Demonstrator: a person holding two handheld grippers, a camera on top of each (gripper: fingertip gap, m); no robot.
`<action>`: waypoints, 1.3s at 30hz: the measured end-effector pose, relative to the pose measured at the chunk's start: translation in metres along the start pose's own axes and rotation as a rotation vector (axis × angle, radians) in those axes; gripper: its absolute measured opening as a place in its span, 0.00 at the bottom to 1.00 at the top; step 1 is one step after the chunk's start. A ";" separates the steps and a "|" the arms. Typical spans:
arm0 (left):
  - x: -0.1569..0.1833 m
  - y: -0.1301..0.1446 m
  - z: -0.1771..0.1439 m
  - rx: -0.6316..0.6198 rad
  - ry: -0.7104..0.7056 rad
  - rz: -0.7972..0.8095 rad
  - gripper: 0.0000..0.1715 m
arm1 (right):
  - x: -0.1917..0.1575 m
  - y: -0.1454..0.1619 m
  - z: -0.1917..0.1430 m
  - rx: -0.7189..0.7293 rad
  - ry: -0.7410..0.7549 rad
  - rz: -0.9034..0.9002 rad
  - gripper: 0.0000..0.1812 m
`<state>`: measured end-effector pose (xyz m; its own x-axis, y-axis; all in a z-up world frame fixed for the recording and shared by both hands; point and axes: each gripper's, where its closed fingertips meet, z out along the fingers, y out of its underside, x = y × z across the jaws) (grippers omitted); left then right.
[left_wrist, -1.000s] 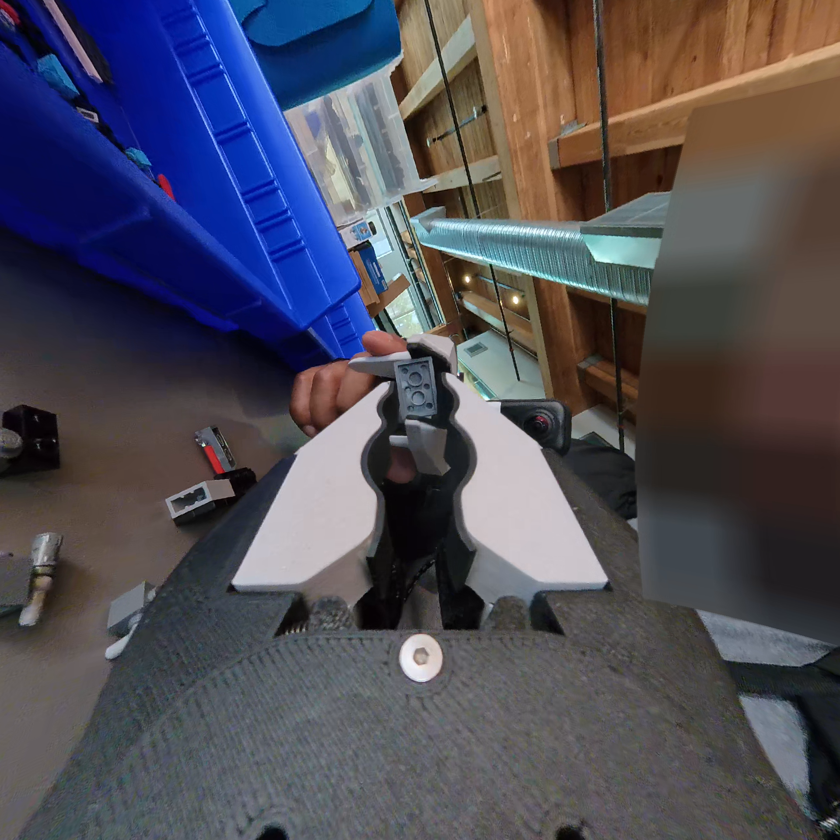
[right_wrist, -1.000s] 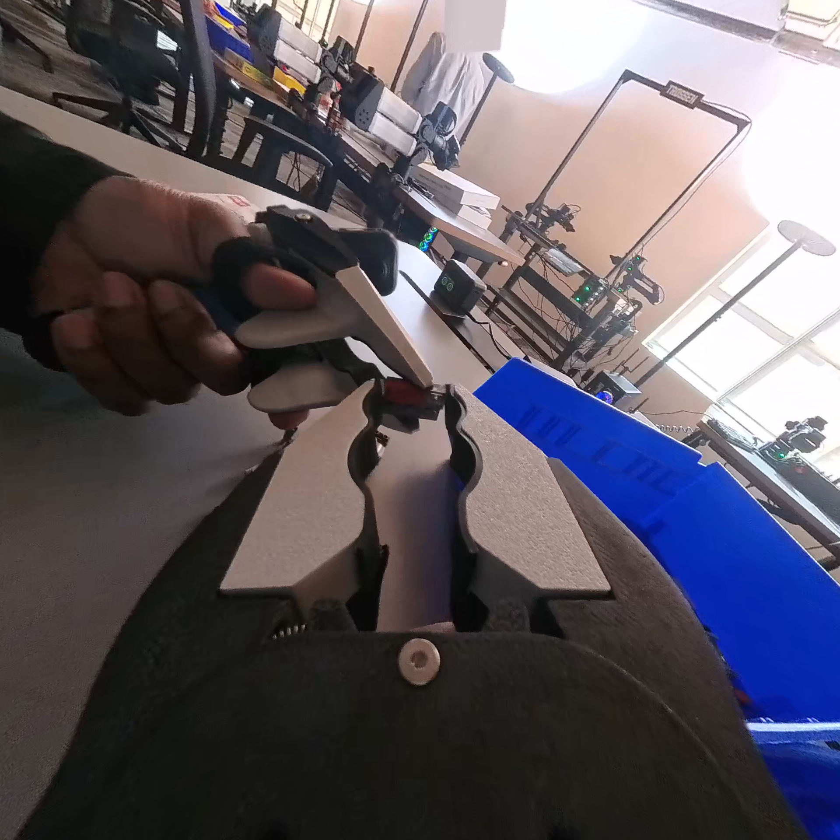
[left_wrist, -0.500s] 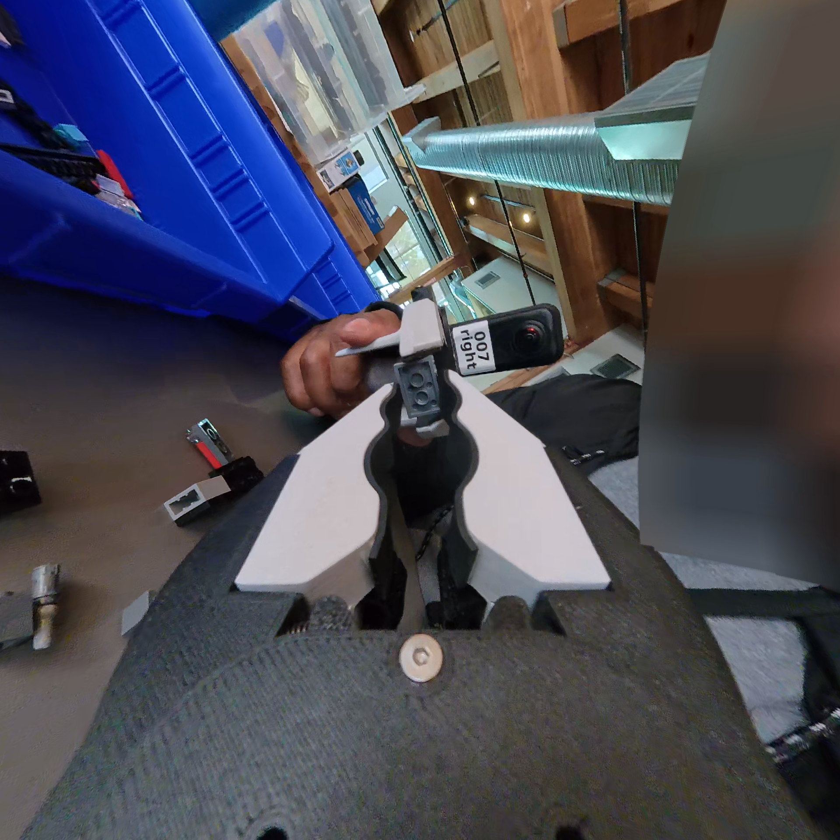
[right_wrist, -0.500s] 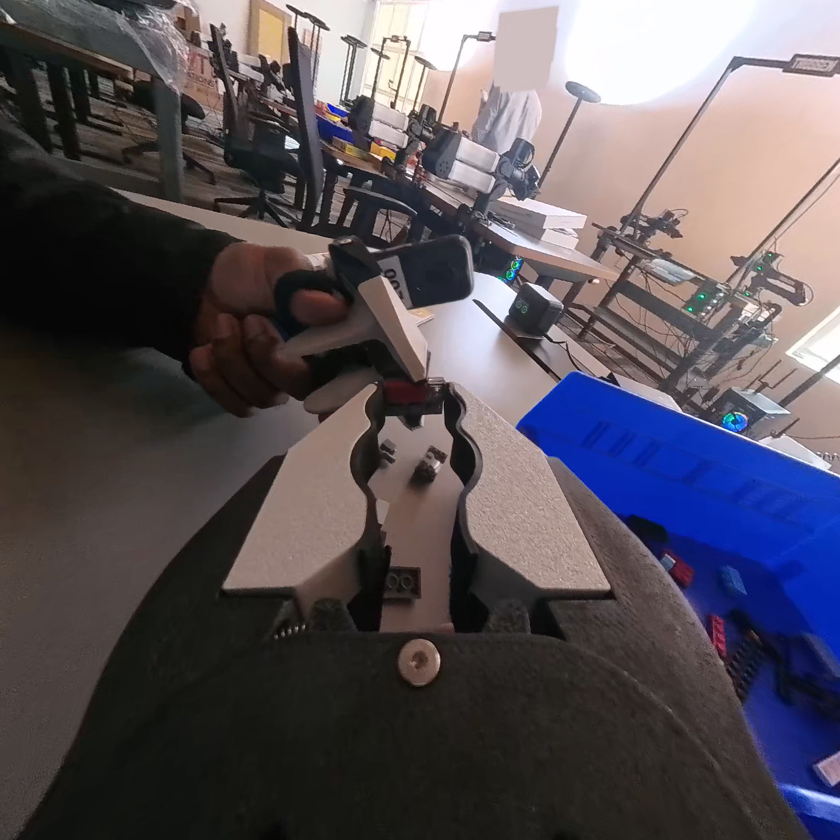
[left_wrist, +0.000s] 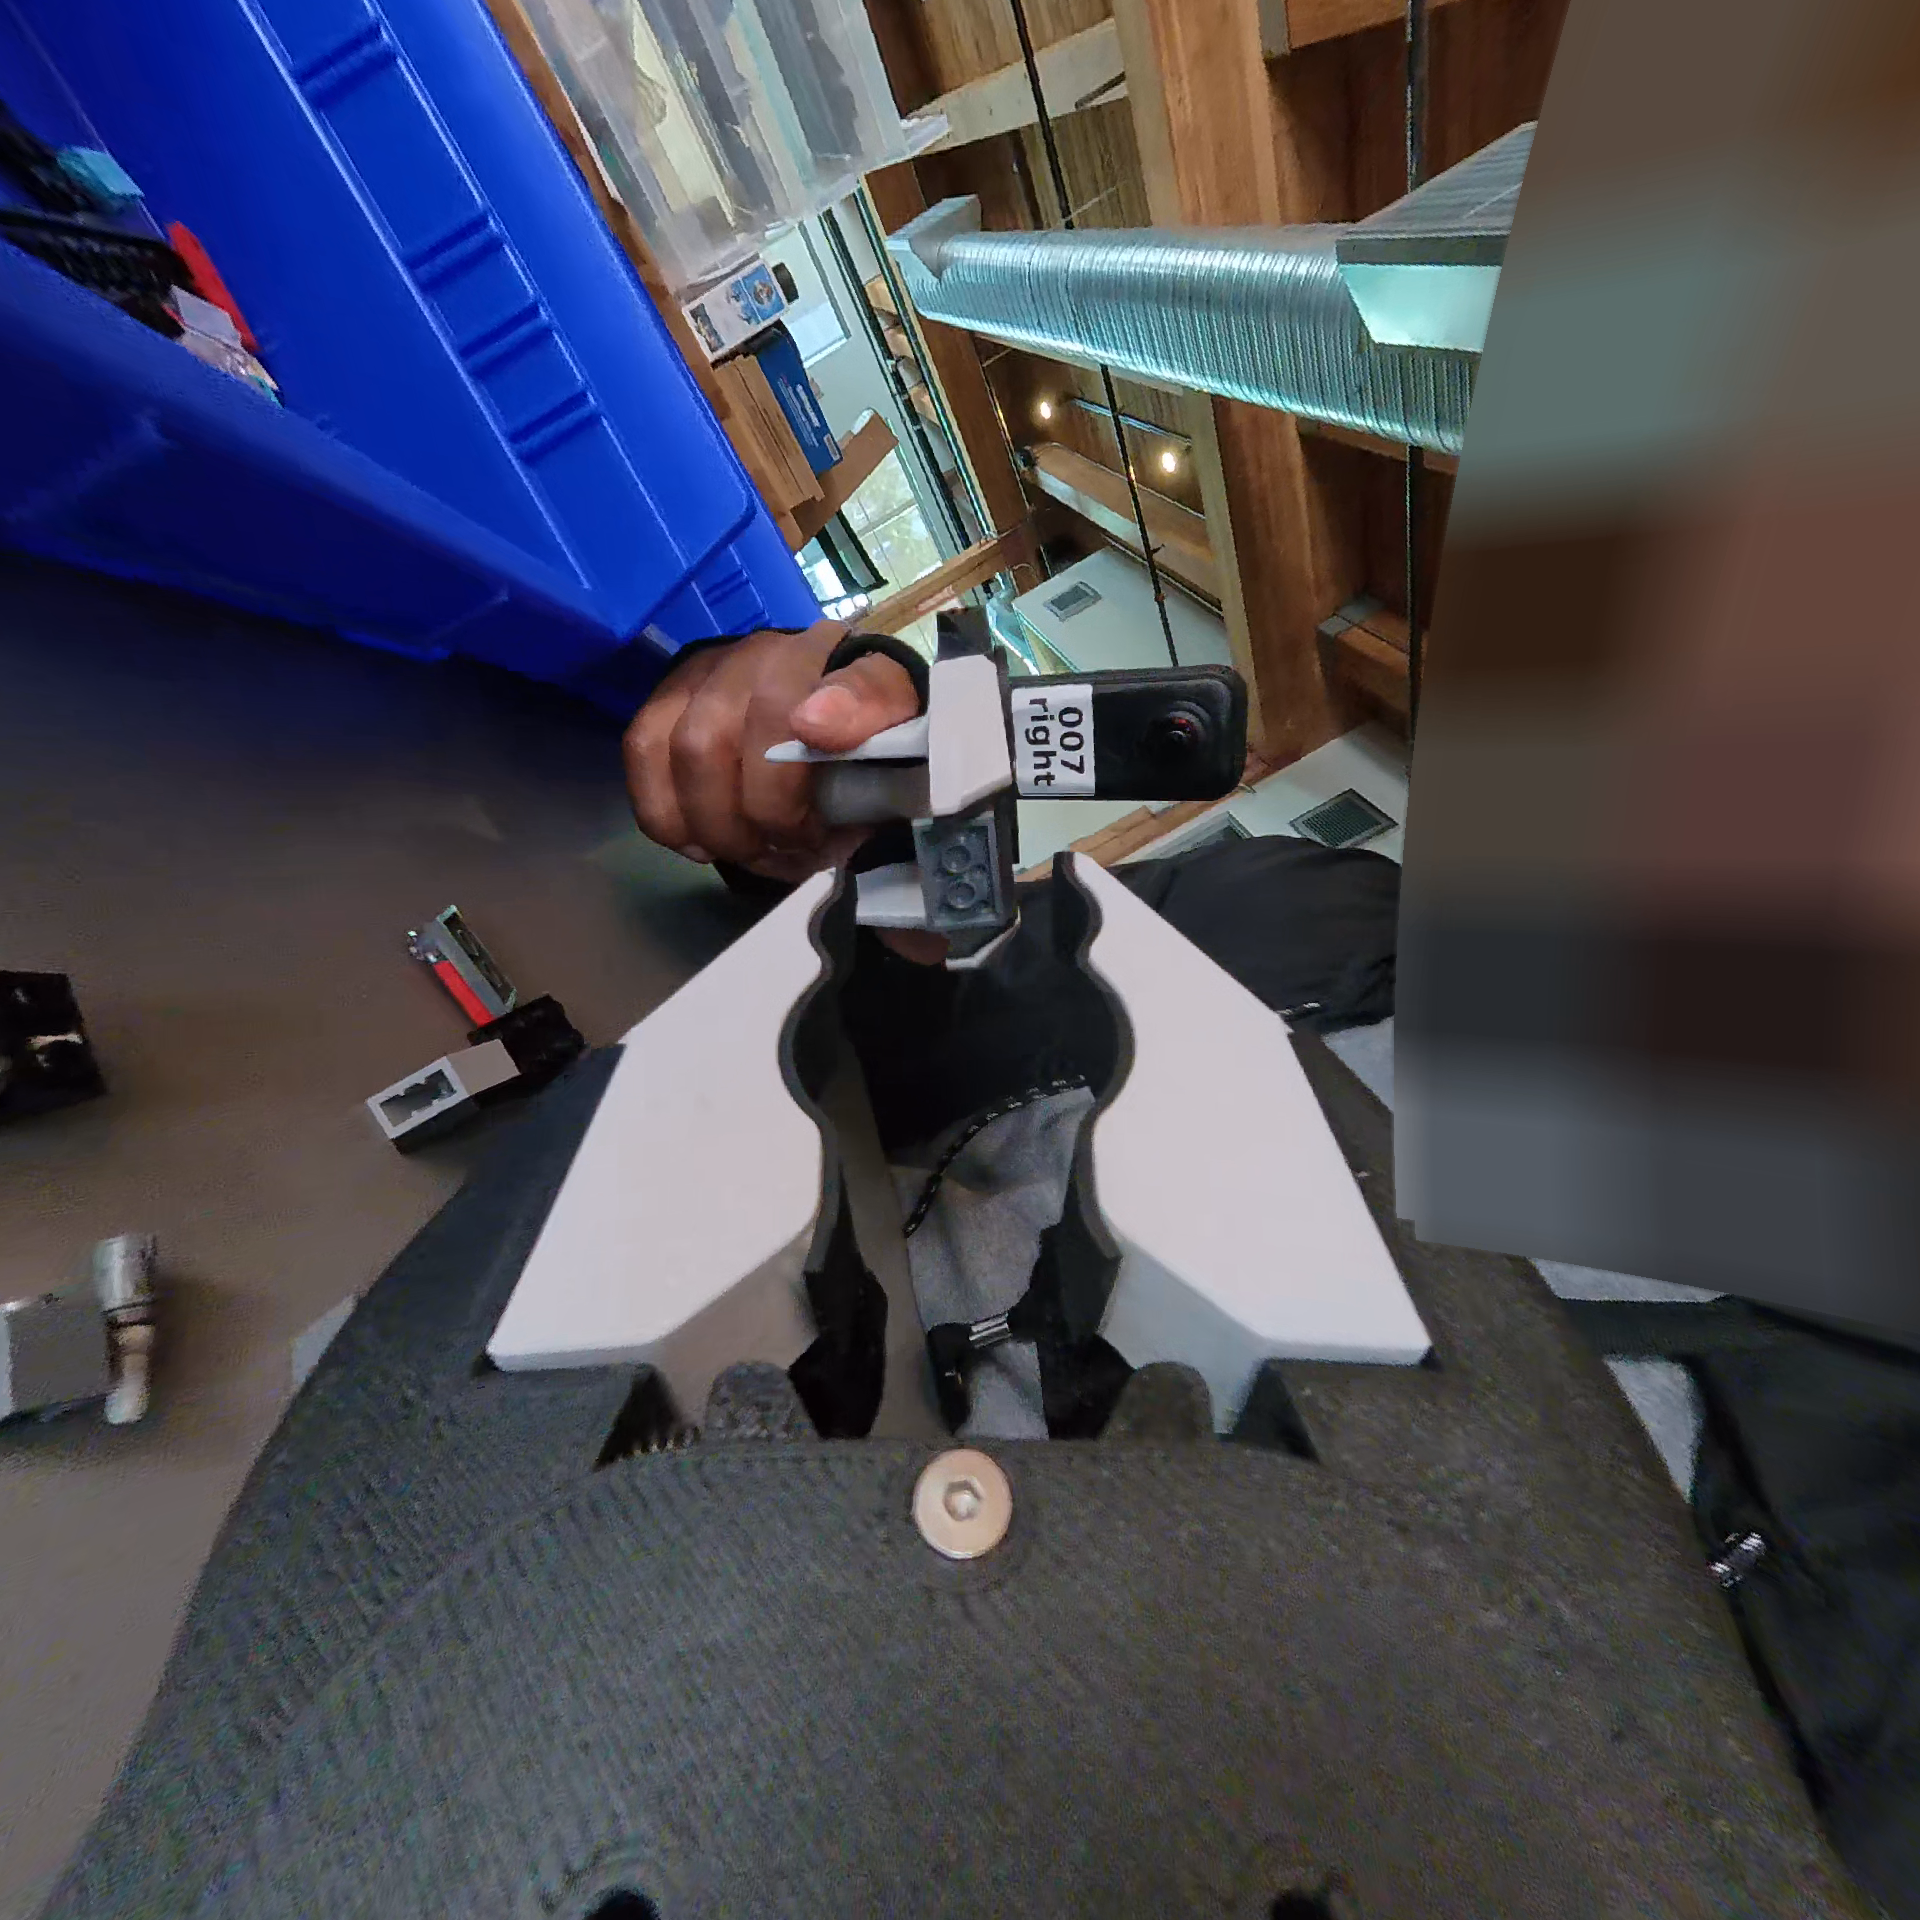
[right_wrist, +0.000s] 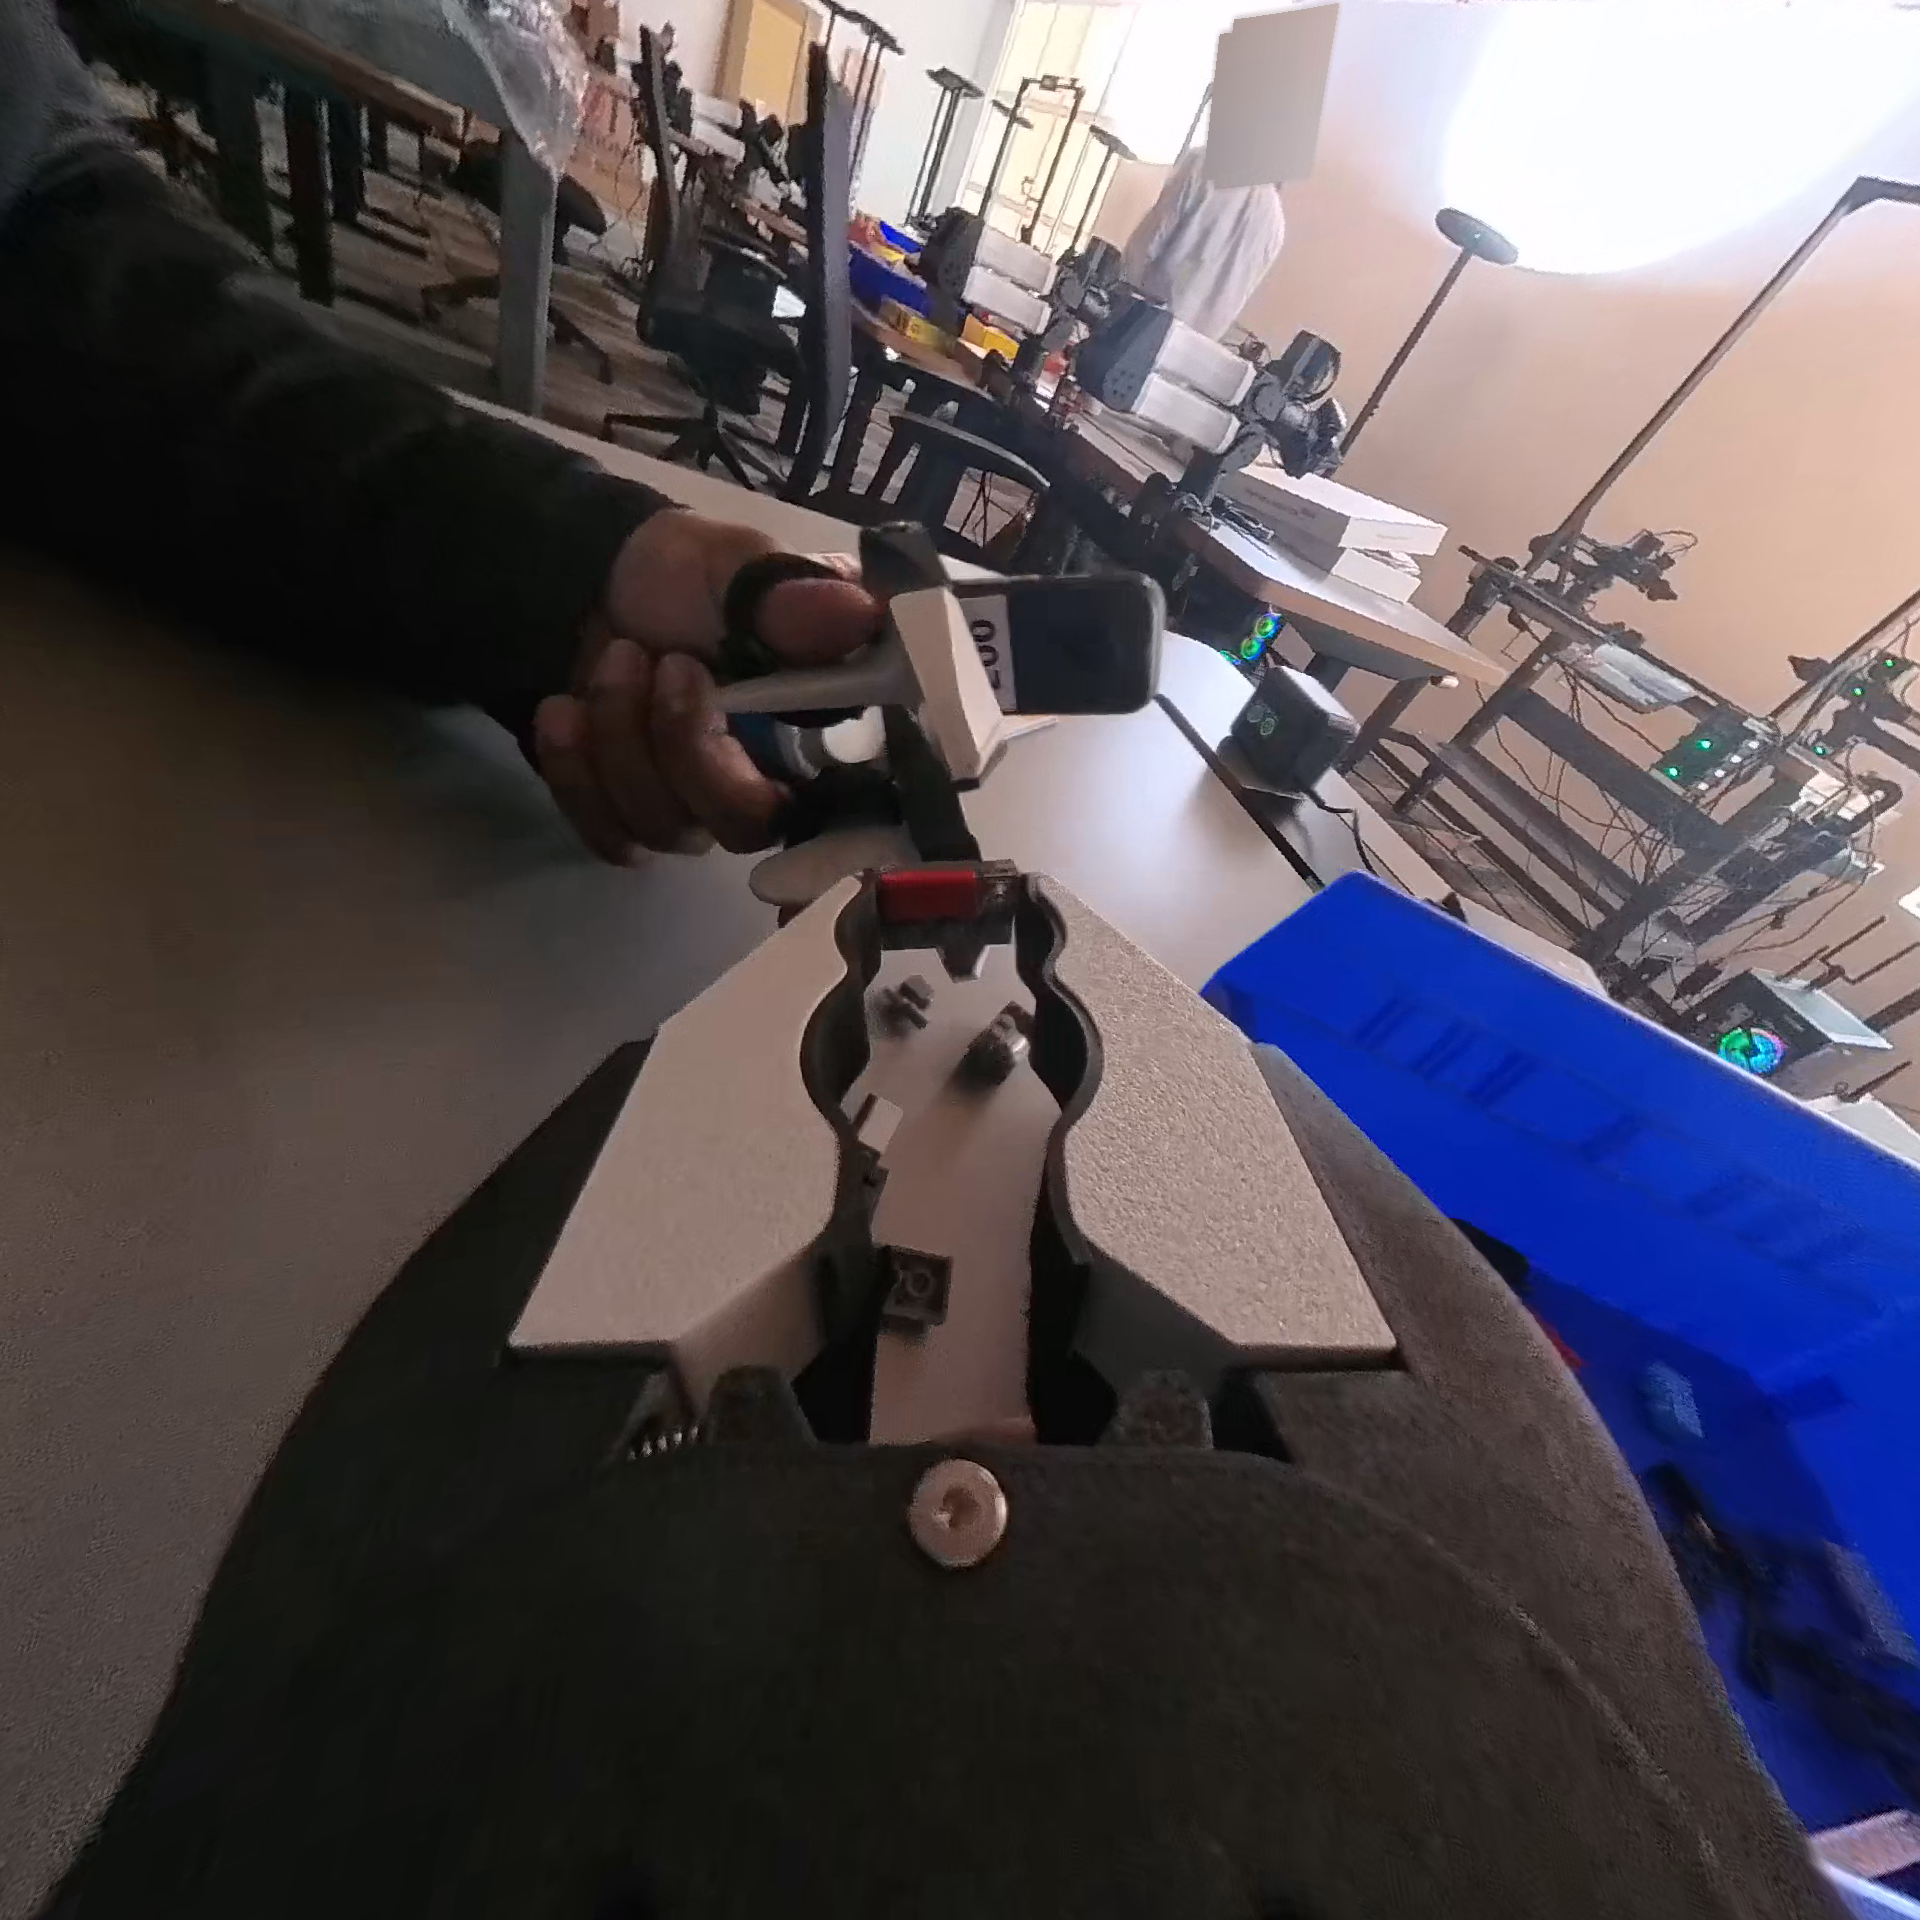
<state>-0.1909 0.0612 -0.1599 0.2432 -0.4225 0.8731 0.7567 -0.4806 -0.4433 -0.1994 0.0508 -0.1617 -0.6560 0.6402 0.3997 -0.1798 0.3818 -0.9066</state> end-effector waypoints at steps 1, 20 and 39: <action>0.000 0.002 0.001 -0.007 0.003 -0.004 0.22 | -0.002 0.000 0.001 -0.002 -0.007 -0.010 0.15; 0.004 -0.007 0.001 0.053 -0.042 0.177 0.10 | -0.001 0.000 0.003 0.006 0.000 0.060 0.19; 0.012 -0.026 -0.007 0.172 -0.129 0.486 0.10 | 0.012 -0.009 0.004 0.097 -0.020 0.473 0.09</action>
<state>-0.2116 0.0632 -0.1398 0.6550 -0.4622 0.5978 0.6243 -0.1147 -0.7727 -0.2087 0.0519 -0.1495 -0.6963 0.7151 -0.0613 0.0749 -0.0126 -0.9971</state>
